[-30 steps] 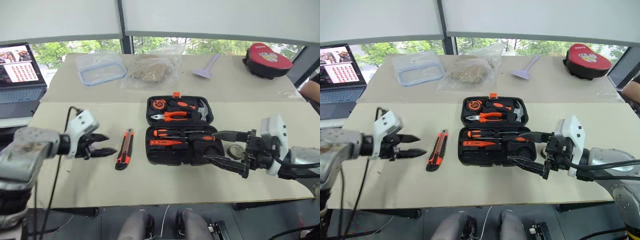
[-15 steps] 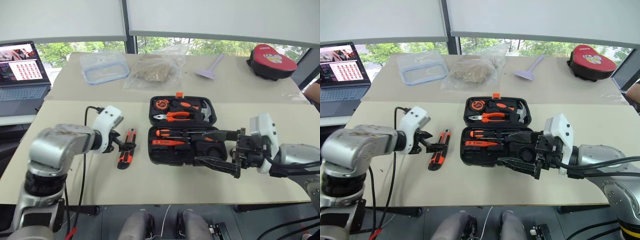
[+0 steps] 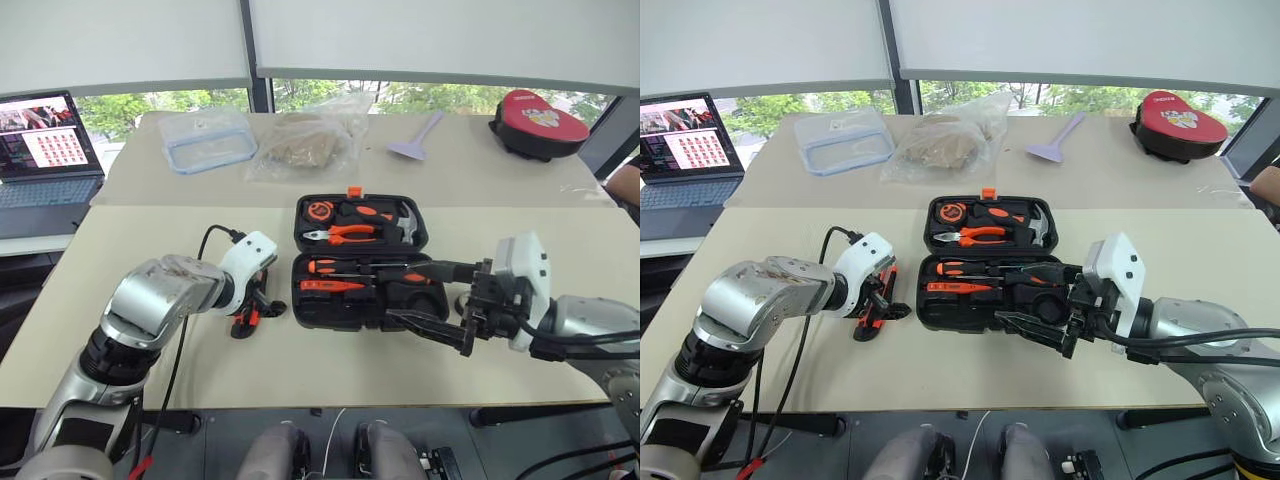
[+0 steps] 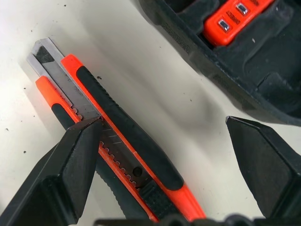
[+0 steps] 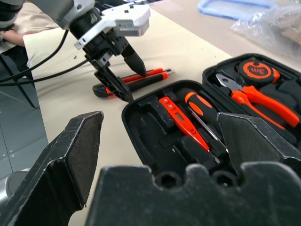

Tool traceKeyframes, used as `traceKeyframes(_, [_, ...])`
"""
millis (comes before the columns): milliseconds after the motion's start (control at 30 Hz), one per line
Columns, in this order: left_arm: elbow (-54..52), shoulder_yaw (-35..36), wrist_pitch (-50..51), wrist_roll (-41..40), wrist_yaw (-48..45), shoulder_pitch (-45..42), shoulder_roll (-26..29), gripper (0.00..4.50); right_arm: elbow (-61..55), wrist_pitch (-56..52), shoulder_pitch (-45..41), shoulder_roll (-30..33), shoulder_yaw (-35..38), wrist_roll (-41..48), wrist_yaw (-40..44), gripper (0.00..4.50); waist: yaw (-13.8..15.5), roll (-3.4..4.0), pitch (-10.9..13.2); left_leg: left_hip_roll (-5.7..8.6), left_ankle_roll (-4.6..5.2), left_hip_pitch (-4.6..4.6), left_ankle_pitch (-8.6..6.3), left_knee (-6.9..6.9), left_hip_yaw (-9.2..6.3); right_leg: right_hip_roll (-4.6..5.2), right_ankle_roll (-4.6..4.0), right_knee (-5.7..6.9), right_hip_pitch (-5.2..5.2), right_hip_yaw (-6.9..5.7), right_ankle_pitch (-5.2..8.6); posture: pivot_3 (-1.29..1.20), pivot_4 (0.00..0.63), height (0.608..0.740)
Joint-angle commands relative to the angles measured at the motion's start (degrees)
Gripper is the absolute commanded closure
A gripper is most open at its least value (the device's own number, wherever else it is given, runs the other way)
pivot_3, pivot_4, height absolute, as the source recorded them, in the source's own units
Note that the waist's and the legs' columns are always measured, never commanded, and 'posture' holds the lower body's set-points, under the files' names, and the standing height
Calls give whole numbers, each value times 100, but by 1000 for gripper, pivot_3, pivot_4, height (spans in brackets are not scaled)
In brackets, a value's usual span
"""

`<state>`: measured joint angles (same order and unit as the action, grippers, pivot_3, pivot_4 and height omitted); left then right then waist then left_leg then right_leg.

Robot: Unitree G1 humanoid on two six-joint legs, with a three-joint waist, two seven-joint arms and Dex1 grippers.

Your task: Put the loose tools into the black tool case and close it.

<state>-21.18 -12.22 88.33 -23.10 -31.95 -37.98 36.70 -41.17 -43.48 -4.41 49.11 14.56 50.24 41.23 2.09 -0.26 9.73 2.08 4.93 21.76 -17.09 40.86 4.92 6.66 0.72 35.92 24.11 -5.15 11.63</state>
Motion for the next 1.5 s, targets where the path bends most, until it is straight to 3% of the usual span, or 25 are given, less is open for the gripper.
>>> traceKeyframes(33, [144,504,351,-80,129,-334,-80,19,-185,157,37,-37,189,72,-37,0,7,-3,2,0,0,8,0,1,0,0,-1,0,5,-1,-1,0,150,728])
traceKeyframes(300, [166,839,417,-488,494,-153,449,19,-123,236,34,-114,69,7,-1,0,-14,-20,12,0,22,30,13,0,-6,-9,-5,-10,21,-9,-2,0,150,728])
traceKeyframes(467, [137,625,417,-853,662,105,279,19,-96,268,-19,-216,-93,-61,-39,0,29,-26,16,2,10,33,7,1,-8,-5,-4,-15,16,-14,-1,0,150,728])
traceKeyframes(667, [434,178,385,-581,953,206,-53,19,-70,247,-100,-236,-118,-56,-66,0,60,-26,14,9,2,24,2,4,-12,0,-2,-13,5,-13,-1,0,150,728])
traceKeyframes(800, [400,96,297,-537,885,407,79,1066,-107,227,-15,-222,30,21,-89,0,54,-17,7,9,2,11,2,1,-12,0,-3,-11,-2,-10,0,0,150,728])
traceKeyframes(900, [392,-4,75,-553,656,399,404,2247,-126,247,75,-200,76,-24,-71,0,36,-17,6,7,2,10,1,-2,-12,-1,-3,-11,0,-9,0,0,150,728])
traceKeyframes(967, [454,-110,-238,-528,402,341,717,2859,-124,268,109,-169,87,-91,-58,0,13,-17,6,7,1,12,1,-3,-11,-2,-3,-11,3,-8,0,0,150,728])
traceKeyframes(1100, [956,-404,-2539,-155,-1295,-100,1600,2880,-99,250,229,-19,178,-135,91,0,-6,-17,8,3,-5,19,4,-8,-5,-8,-9,-10,17,-10,2,0,150,728])
traceKeyframes(1200, [1535,-497,-4657,30,-3120,-633,1810,2890,-52,158,493,216,367,-62,357,0,30,-27,16,-1,-8,38,6,-7,-7,-8,-22,-14,29,-24,4,0,150,728])
traceKeyframes(1367, [2482,-1146,-6094,360,-4752,-1556,953,2890,67,291,735,431,620,-281,544,0,86,-24,14,10,-6,53,7,0,-11,2,-15,-60,9,-39,-6,0,150,728])
traceKeyframes(1500, [2995,-1676,-6342,823,-5015,-2065,-21,2890,42,295,864,423,762,-311,537,0,63,-31,17,16,70,69,47,1,-4,-17,1,-80,7,-40,-19,0,150,728])
